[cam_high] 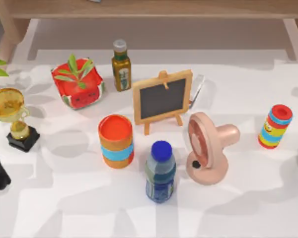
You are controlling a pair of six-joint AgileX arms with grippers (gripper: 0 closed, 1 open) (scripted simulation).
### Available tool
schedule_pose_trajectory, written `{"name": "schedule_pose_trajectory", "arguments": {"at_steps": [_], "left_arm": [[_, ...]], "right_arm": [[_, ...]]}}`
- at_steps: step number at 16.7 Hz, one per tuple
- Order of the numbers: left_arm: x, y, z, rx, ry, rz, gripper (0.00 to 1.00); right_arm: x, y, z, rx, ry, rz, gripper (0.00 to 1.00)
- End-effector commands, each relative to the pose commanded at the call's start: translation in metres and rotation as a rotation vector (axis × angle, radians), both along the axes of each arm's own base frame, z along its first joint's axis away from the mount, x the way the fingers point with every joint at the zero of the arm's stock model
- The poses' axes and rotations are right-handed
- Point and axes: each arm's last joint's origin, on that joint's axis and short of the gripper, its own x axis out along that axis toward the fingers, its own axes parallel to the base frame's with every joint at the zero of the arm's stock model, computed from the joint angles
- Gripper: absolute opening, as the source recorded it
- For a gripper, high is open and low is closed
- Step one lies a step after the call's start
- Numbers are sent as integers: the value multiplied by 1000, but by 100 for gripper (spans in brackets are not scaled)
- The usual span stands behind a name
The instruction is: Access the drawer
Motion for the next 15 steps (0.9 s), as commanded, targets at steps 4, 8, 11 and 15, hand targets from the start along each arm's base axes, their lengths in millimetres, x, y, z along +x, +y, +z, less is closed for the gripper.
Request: {"name": "schedule_pose_trajectory", "arguments": {"at_steps": [4,8,11,15], "left_arm": [[0,0,0,0,0,0,100],[0,0,0,0,0,0,100],[0,0,0,0,0,0,100],[0,0,0,0,0,0,100]], "right_arm": [[0,0,0,0,0,0,0],[-10,-3,1,0,-3,-7,0],[-35,-1,-1,5,7,-3,0],[-63,-1,-1,5,6,-4,0]]}}
